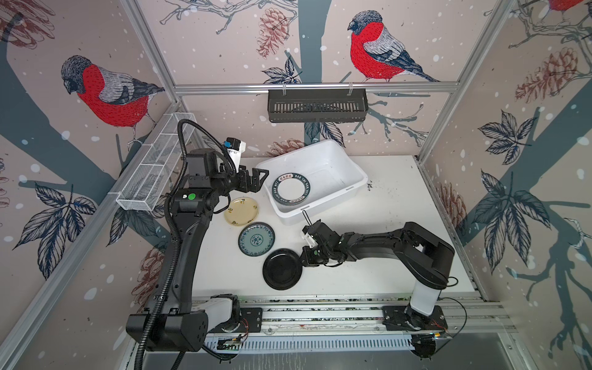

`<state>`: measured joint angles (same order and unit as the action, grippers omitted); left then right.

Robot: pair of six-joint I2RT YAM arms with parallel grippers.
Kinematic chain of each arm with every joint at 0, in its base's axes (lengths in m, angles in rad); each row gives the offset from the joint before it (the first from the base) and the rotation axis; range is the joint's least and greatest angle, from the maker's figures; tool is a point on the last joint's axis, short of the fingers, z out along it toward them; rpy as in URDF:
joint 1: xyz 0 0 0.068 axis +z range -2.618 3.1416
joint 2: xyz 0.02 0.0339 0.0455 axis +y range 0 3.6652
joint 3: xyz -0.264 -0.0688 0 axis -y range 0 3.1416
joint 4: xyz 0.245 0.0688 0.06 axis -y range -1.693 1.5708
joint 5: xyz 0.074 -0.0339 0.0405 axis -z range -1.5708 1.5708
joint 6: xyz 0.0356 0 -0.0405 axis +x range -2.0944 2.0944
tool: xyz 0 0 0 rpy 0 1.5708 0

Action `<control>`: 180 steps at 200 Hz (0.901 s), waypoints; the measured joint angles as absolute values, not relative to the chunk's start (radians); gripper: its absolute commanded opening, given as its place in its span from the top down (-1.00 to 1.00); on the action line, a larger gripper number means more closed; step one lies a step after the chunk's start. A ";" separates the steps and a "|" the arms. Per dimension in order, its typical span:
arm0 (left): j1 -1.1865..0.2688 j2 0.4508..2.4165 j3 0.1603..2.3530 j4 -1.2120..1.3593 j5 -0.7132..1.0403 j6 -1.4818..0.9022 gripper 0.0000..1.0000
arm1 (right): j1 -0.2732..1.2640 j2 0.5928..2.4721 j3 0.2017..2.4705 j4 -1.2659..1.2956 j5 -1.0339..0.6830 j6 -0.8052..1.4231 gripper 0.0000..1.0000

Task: Place the plates into the plastic bin on the countertop
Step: 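Pinch the black plate's edge with the right gripper and tilt it up, then lift the black plate toward the bin while the left gripper reaches to meet it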

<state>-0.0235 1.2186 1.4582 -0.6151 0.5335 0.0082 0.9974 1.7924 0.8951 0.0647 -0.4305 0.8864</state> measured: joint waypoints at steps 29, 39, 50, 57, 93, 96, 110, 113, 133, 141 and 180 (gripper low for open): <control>-0.023 1.226 1.530 -0.624 0.519 0.028 -0.94 | 0.995 1.709 0.868 0.013 -0.418 0.882 0.96; -0.024 1.235 1.559 -0.635 0.519 0.028 -0.93 | 0.995 1.674 0.861 -0.017 -0.418 0.875 0.96; -0.024 1.246 1.583 -0.646 0.519 0.034 -0.92 | 0.995 1.637 0.855 -0.043 -0.412 0.862 0.96; -0.024 1.250 1.590 -0.649 0.519 0.035 -0.92 | 0.995 1.613 0.852 -0.062 -0.408 0.860 0.96; -0.025 1.232 1.590 -0.671 0.515 0.060 -0.92 | 0.994 1.495 0.851 -0.180 -0.381 0.838 0.96; -0.025 1.230 1.590 -0.671 0.515 0.061 -0.91 | 0.993 1.484 0.852 -0.192 -0.378 0.836 0.96; -0.028 1.229 1.596 -0.683 0.521 0.078 -0.92 | 0.988 1.441 0.860 -0.242 -0.371 0.833 0.96; -0.030 1.229 1.598 -0.686 0.524 0.081 -0.91 | 0.987 1.433 0.862 -0.252 -0.370 0.832 0.96; -0.060 1.232 1.605 -0.718 0.545 0.115 -0.91 | 0.968 1.376 0.888 -0.318 -0.359 0.826 0.96; -0.075 1.235 1.608 -0.731 0.552 0.128 -0.90 | 0.956 1.356 0.900 -0.341 -0.359 0.818 0.96; -0.106 1.282 1.653 -0.806 0.596 0.152 -0.80 | 0.864 1.279 0.990 -0.436 -0.356 0.802 0.95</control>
